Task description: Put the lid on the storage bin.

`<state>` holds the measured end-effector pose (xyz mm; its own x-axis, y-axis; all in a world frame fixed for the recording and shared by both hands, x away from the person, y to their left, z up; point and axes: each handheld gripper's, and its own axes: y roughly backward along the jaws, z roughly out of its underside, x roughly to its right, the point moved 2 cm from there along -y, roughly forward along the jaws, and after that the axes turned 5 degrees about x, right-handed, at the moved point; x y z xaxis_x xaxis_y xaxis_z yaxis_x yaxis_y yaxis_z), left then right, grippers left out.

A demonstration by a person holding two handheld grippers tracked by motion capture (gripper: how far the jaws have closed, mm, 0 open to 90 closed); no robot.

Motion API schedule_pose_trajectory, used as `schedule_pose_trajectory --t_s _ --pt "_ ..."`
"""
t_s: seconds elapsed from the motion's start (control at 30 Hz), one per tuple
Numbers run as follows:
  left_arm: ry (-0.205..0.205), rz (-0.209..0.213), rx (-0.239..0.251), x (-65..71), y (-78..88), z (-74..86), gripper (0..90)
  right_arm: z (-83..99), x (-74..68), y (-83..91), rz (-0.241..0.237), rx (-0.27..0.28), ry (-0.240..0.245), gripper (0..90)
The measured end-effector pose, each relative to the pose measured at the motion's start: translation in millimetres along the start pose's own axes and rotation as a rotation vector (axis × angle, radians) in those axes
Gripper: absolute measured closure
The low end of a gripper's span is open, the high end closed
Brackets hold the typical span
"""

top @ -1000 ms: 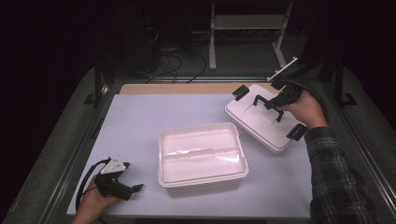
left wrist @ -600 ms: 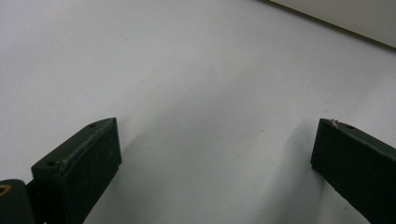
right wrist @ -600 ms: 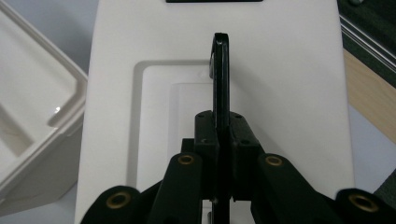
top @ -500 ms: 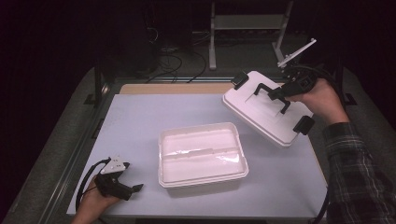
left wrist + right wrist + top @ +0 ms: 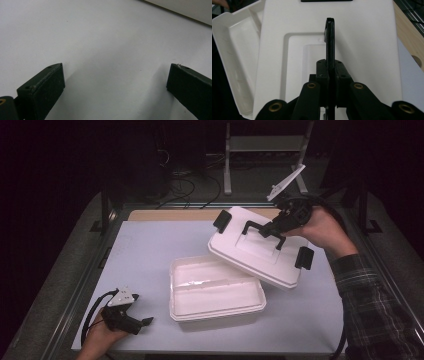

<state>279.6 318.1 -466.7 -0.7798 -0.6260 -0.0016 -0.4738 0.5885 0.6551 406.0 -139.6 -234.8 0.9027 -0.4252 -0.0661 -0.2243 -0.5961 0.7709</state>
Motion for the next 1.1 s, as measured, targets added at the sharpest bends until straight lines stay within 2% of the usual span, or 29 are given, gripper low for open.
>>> schedule_pose_trajectory --t_s 0.1,0.27,0.53,0.67,0.87,1.1 --pt "0.000 0.001 0.000 0.0 -0.1 0.0 0.6 -10.1 -14.8 -9.7 -0.047 -0.003 0.045 84.2" --pt "0.000 0.000 -0.001 0.0 0.0 0.0 0.6 -24.5 -36.8 -27.9 -0.094 -0.026 0.122 84.2" --pt "-0.001 0.000 -0.001 0.0 0.1 0.0 0.6 -42.9 -64.3 -50.9 -0.174 -0.052 0.205 84.2" --pt "0.000 0.000 -0.001 0.0 0.1 0.0 0.6 -49.0 -74.3 -62.0 -0.207 -0.068 0.239 84.2" --pt "0.000 0.000 -0.001 0.0 0.1 0.0 0.6 -52.6 -87.1 -82.1 -0.245 -0.129 0.292 84.1" --pt "-0.001 0.001 -0.002 0.0 0.2 0.0 0.6 -55.5 -93.6 -89.8 -0.290 -0.131 0.332 84.1"
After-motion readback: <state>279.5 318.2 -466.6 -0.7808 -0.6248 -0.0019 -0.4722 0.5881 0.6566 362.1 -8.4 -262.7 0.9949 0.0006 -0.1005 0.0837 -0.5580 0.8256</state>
